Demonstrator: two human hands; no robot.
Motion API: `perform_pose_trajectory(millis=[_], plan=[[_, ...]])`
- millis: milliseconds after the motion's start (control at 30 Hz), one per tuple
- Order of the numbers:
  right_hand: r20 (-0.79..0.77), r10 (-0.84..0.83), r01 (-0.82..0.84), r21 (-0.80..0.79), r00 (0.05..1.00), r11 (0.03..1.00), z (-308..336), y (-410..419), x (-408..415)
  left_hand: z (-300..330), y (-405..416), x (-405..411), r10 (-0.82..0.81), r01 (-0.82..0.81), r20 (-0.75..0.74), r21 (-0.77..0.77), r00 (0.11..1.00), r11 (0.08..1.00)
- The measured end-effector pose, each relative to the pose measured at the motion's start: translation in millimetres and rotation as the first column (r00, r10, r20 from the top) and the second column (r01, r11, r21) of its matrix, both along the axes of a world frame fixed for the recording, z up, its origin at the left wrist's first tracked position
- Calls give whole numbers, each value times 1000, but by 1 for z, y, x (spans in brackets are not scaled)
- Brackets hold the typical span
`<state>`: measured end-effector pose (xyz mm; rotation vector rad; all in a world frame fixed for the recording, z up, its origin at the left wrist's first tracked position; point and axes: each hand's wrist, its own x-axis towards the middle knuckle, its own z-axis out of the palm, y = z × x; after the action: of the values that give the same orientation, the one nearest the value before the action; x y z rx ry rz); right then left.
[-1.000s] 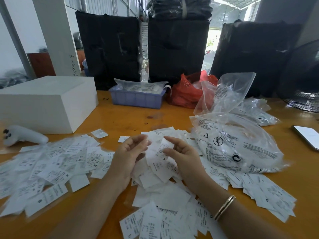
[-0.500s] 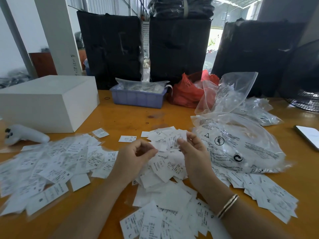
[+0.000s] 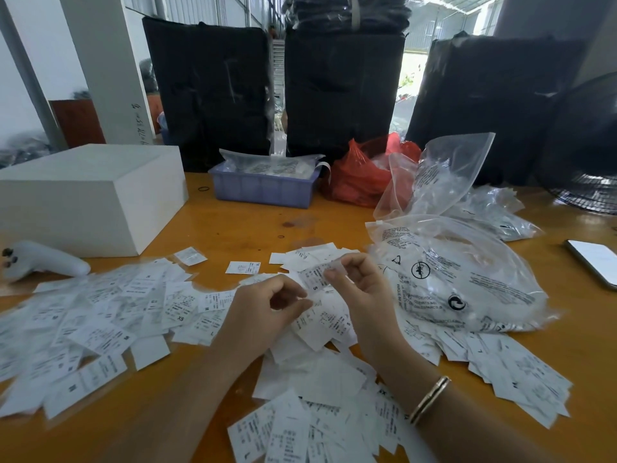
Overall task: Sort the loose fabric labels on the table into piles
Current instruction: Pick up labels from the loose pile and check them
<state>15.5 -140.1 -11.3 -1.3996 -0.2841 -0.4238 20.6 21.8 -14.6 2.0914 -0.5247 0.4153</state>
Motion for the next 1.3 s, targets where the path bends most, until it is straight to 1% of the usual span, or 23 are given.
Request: perform_pose_trajectory(millis=[67, 133, 200, 267, 300, 367, 433, 500, 567, 667, 800, 933, 1067, 1133, 1200, 1300], plan=[[44, -44, 50, -148, 998, 988, -1, -1, 0, 0, 0, 0, 5, -5, 13, 7, 1000, 1000], [82, -77, 97, -282, 994, 955, -1, -2, 0, 1, 1, 0, 7, -8, 34, 14, 999, 1000], [103, -95, 125, -342, 990, 931, -2, -3, 0, 1, 1, 0, 9, -9, 56, 11, 998, 1000], [123, -119, 157, -366, 985, 918, -1, -4, 0, 2, 2, 0, 14, -14, 61, 8, 998, 1000], [121, -126, 160, -341, 985, 926, 0, -4, 0, 2, 2, 0, 17, -17, 58, 8, 998, 1000], [84, -104, 119, -194, 991, 974, 2, -4, 0, 2, 2, 0, 14, -15, 45, 9, 999, 1000], [40, -72, 75, -74, 997, 994, 3, -4, 1, 1, 1, 0, 1, -2, 42, 17, 999, 1000], [32, -66, 68, -67, 997, 995, 2, -4, 1, 1, 1, -1, -1, 0, 48, 19, 999, 1000], [34, -72, 75, -105, 997, 992, 1, -4, 1, 1, 1, -1, 5, -6, 51, 10, 999, 1000], [56, -77, 88, -214, 995, 973, -1, -5, 0, 1, 2, 0, 23, -23, 57, 3, 998, 1000], [101, -76, 103, -302, 992, 948, -2, -5, 0, 0, 2, 1, 34, -35, 60, 25, 998, 999], [163, -95, 162, -468, 982, 869, -1, -6, -2, 1, 3, 1, 9, -8, 94, -6, 996, 1000], [165, -80, 164, -591, 983, 790, 1, -2, -4, 2, 2, 1, -11, 11, 53, -2, 999, 1000], [139, -80, 145, -566, 987, 811, 2, 0, -4, 2, 2, 1, -2, 3, 31, -21, 1000, 1000], [82, -100, 127, -466, 992, 876, 2, -1, -2, 3, 3, 1, 21, -22, -6, -91, 1000, 996], [-5, -115, 106, -331, 993, 938, 2, -6, -1, 5, 5, 1, 30, -39, -58, -162, 998, 986]])
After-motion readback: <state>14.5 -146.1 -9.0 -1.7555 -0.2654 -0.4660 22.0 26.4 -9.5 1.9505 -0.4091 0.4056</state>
